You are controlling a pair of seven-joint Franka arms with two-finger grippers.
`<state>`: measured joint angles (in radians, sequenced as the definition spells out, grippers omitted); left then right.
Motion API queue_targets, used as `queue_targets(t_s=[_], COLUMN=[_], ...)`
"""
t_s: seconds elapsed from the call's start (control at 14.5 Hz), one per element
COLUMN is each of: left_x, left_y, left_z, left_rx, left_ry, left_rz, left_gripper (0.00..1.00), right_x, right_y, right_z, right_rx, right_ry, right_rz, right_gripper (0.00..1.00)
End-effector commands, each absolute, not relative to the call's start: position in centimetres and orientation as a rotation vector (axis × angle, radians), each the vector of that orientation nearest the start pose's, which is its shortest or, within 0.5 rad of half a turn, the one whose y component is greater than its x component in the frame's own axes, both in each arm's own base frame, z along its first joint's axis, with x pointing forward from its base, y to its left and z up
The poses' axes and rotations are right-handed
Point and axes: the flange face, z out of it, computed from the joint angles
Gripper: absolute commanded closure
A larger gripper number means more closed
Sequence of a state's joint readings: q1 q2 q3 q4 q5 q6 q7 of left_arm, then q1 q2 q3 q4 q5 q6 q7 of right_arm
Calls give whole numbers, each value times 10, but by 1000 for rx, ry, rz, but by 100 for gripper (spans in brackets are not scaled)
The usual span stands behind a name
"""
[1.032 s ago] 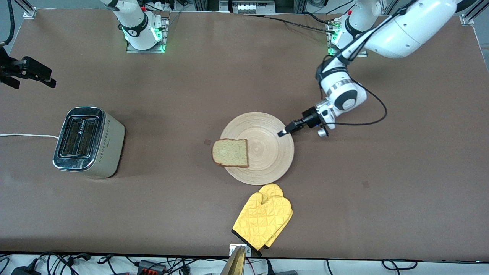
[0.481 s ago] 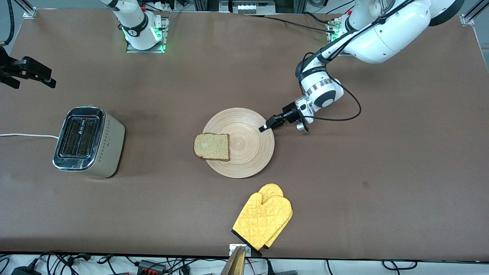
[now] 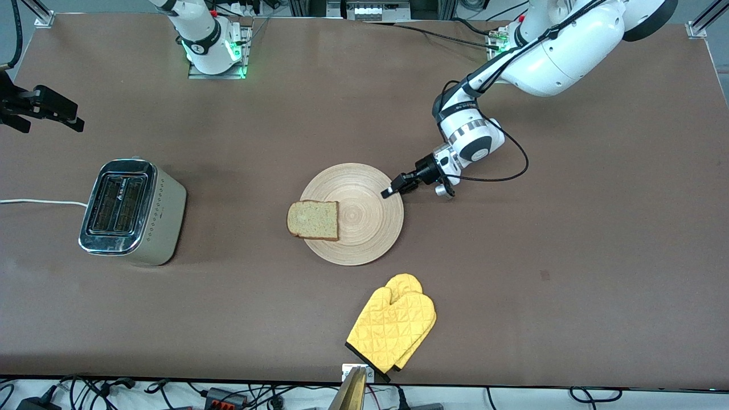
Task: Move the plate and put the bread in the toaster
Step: 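Withdraw the left gripper while the right gripper reaches over the toaster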
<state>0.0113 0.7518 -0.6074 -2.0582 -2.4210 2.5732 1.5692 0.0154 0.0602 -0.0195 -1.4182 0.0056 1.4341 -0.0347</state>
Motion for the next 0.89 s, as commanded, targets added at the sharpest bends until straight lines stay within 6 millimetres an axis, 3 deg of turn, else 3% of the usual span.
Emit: queue_targets(t_s=[0.0,0.07,0.41,0.55,0.83], left_x=[451,453,477,495,524], left_y=[-307,-302,-269,-240,-196], left_z=[109,111,119,120,121], left_rx=[1988,2019,2099,2118,2139], left_ry=[506,495,340,250,60], left_rz=[298,312,417,458,524], left_gripper=[10,0,0,0,0], right_x=[559,559,560,560,573], right_y=[-2,-1,-2,-2,9], right_z=[652,649,645,646,620], right_rx=[-3117,-3116,-3114,-3114,-3052], right_ry=[-64,-64,-60,-60,-79], right_rz=[83,92,116,111,184], right_gripper=[0,0,0,0,0])
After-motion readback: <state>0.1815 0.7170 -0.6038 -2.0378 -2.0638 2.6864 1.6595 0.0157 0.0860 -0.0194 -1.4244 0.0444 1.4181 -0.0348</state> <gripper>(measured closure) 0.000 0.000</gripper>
